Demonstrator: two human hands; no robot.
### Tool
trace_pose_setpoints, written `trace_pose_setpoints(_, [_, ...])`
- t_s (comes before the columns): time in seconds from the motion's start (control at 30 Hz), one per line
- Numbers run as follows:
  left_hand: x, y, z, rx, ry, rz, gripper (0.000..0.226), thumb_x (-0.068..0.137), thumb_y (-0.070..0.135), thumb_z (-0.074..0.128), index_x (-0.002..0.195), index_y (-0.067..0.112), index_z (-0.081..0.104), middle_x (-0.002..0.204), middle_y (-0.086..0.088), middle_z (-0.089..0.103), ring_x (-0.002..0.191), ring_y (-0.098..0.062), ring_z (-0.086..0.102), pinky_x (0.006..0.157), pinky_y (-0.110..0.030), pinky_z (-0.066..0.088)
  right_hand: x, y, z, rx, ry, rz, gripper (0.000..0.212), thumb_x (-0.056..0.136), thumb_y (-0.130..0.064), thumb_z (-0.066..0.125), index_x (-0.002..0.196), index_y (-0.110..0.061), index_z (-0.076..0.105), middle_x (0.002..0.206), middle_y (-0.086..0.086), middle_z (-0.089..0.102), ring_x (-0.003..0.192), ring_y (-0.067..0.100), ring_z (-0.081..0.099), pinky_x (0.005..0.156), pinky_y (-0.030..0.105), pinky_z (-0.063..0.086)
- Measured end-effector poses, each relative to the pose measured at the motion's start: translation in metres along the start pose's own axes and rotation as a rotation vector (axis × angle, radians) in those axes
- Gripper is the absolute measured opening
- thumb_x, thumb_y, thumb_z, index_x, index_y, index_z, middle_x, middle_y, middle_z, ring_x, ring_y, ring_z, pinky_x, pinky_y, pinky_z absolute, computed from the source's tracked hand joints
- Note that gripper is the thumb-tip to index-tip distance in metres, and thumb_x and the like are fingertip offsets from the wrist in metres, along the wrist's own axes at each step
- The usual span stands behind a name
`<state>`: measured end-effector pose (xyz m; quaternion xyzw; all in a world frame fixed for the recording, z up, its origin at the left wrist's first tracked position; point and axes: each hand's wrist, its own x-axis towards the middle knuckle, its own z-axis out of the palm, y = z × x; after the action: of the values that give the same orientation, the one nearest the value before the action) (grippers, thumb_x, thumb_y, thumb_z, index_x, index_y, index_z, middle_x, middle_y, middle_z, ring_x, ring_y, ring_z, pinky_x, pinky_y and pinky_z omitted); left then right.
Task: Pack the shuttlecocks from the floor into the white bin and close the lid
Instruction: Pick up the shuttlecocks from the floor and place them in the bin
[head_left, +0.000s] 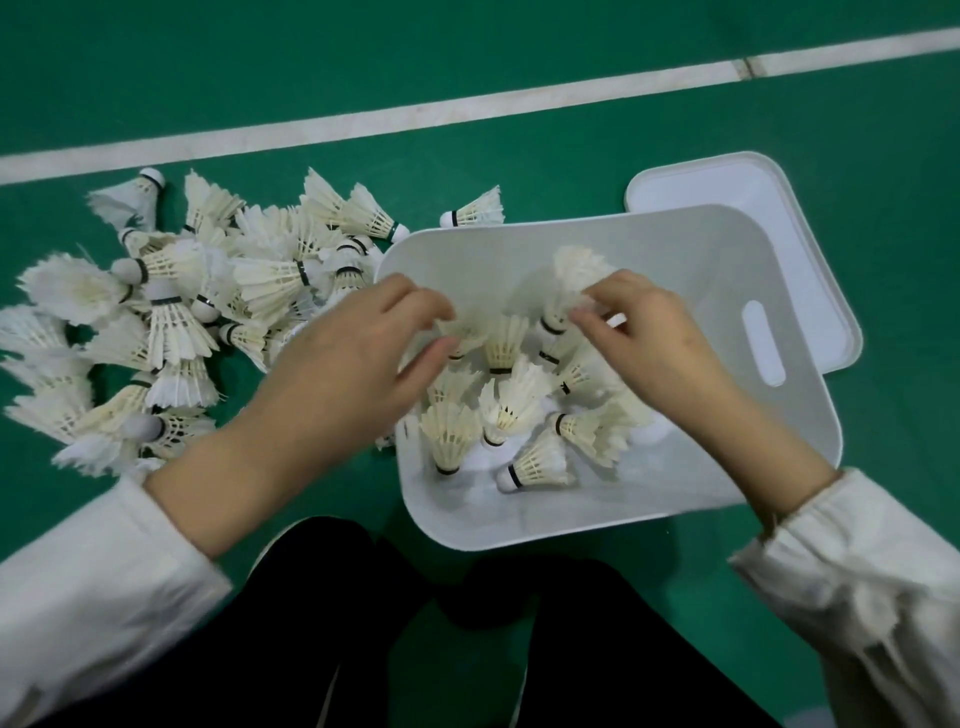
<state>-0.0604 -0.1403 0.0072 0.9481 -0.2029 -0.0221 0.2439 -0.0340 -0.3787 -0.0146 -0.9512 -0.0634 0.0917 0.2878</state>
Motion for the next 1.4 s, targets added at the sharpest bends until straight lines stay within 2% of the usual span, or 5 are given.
trace_pose_setpoints(0.43, [-0.017,-0.037,-0.002,-0.027,-0.022,-0.098,0.021,0.092,0.030,0.048,0.102,0.018,0.062,0.084,0.008,0.056,0.072,-0.015,0.056,0.064,-0.041,0.051,0.034,0.036,0.059,-0.293,-0.333,0.128,0.020,0.095,-0.019,0.046,0.078,-0.013,0.055,0.083,0.005,0.054,0.091,0.031,0.058,0.067,0.028,0.033])
trace_pose_setpoints(0.63, [-0.021,-0.055,-0.009,-0.043,-0.013,-0.223,0.021,0.089,0.032,0.047,0.104,0.024,0.058,0.088,0.010,0.056,0.073,-0.011,0.054,0.066,-0.034,0.048,0.024,0.021,0.040,-0.315,-0.323,0.132,0.035,0.092,-0.023,0.046,0.127,-0.018,0.051,0.124,0.004,0.052,0.107,0.028,0.056,0.085,0.034,0.044])
trace_pose_setpoints(0.8, [-0.031,-0.090,-0.008,0.043,-0.140,-0.374,0.019,0.092,0.030,0.048,0.101,0.018,0.061,0.089,0.005,0.057,0.078,-0.018,0.054,0.066,-0.033,0.044,0.006,-0.039,0.001,-0.295,-0.242,-0.005,0.019,0.092,-0.026,0.048,0.105,-0.021,0.062,0.098,-0.003,0.066,0.084,0.017,0.057,0.068,0.027,0.038])
trace_pose_setpoints(1.1, [-0.049,-0.148,-0.017,0.074,-0.145,-0.526,0.017,0.091,0.024,0.049,0.095,0.013,0.061,0.093,-0.008,0.064,0.080,-0.026,0.057,0.067,-0.036,0.047,0.014,-0.177,0.044,-0.244,-0.448,-0.426,0.020,0.092,-0.016,0.045,0.103,-0.011,0.060,0.103,0.006,0.060,0.092,0.023,0.056,0.078,0.036,0.044])
trace_pose_setpoints(1.4, [-0.012,-0.170,0.010,-0.108,0.090,-0.588,0.025,0.089,0.032,0.056,0.094,0.008,0.059,0.092,-0.006,0.057,0.081,-0.022,0.054,0.070,-0.033,0.044,0.073,-0.195,0.133,-0.654,-0.468,-0.106,0.054,0.087,-0.005,0.049,0.137,0.002,0.028,0.133,0.023,0.038,0.121,0.035,0.041,0.096,0.040,0.040])
